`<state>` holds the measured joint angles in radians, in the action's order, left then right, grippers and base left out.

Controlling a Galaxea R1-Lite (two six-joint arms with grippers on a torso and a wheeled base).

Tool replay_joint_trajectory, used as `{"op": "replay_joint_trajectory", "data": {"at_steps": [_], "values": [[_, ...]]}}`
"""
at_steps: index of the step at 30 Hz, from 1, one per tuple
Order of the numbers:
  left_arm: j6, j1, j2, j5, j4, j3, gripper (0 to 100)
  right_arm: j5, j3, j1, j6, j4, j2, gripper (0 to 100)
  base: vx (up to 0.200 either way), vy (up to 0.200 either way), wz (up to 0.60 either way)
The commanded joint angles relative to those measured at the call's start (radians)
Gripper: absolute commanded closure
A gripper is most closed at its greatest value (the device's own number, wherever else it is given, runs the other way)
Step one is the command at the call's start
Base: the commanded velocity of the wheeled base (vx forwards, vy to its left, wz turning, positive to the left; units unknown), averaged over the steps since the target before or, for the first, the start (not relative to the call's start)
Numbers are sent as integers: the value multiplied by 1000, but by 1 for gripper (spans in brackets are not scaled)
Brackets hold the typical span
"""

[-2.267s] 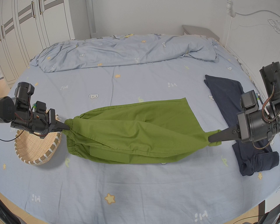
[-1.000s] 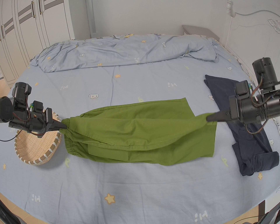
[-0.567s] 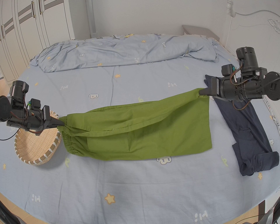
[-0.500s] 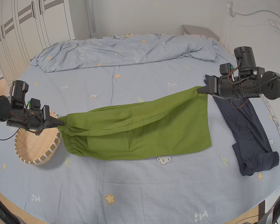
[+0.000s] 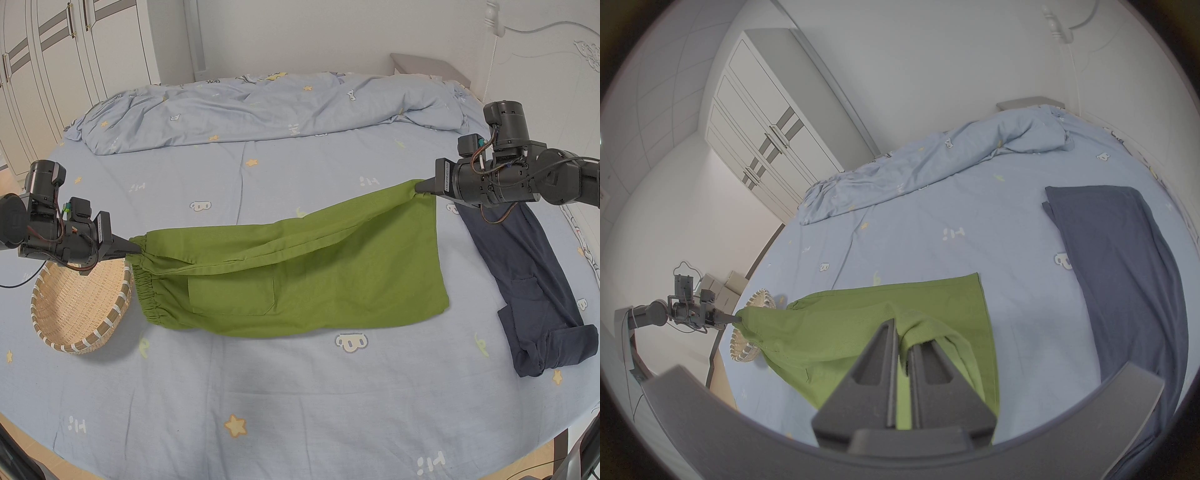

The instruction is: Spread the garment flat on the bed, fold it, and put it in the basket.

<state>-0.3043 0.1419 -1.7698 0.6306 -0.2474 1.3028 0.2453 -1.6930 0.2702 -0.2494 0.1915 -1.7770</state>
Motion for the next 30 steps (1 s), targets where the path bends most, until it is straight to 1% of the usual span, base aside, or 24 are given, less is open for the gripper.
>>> {"op": "replay_joint_trajectory", "data": {"at_steps": [1, 5, 11, 30], "values": [[1, -18, -62, 0, 2, 32, 100, 0, -7, -14, -1, 2, -27, 100, 0, 0, 0], [1, -25, -88, -2, 2, 52, 100, -4, -10, -20, 1, -3, -42, 100, 0, 0, 0], [-1, -13, -102, -2, 2, 72, 100, -8, -22, -26, 2, -9, -82, 100, 0, 0, 0], [1, -2, -117, -2, 2, 85, 100, -6, -27, -26, 18, -67, -122, 100, 0, 0, 0]]}}
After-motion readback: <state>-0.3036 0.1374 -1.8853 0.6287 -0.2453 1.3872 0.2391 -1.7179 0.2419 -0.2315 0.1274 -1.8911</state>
